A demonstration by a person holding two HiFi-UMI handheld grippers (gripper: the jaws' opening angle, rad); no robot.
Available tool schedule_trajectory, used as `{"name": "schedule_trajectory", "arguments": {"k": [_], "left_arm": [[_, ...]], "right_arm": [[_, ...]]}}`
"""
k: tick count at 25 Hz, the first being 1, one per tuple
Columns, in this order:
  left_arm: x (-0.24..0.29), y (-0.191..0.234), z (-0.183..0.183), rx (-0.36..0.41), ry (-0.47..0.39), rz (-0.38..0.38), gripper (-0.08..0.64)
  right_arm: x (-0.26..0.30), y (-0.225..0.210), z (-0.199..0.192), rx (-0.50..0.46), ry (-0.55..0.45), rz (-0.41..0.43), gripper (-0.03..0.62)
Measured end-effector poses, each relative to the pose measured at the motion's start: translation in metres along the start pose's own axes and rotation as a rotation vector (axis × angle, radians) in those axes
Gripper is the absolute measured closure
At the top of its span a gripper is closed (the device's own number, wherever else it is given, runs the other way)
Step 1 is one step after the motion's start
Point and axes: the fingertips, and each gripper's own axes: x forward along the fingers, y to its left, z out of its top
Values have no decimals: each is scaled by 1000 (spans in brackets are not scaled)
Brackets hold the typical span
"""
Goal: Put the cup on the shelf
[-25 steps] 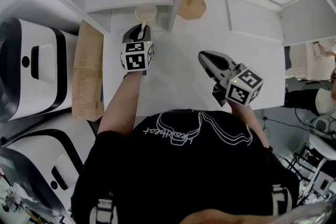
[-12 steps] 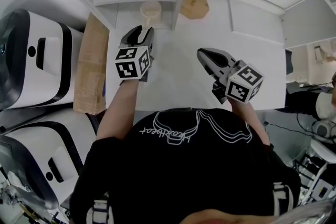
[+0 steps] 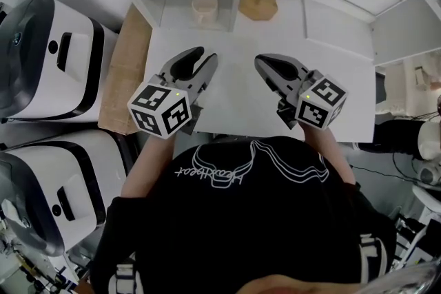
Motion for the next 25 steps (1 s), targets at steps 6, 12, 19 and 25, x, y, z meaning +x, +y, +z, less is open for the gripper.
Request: {"name": "schedule_trajectory", "arguments": {"k": [6, 12, 19, 25], "left_arm": [[-17, -52, -3, -73, -13, -148, 477], [-18, -73, -21, -19, 43, -152, 555], [-20, -85, -21, -2, 24, -152, 555], [-23, -79, -18, -10, 5, -130, 555]], "right_arm": [[-6, 21, 1, -10, -7, 54, 588], [-10, 33, -6, -2, -4, 94, 588], [-15, 36, -3, -13, -9, 89, 588], [-16, 40, -3, -16, -3, 87, 588]]}}
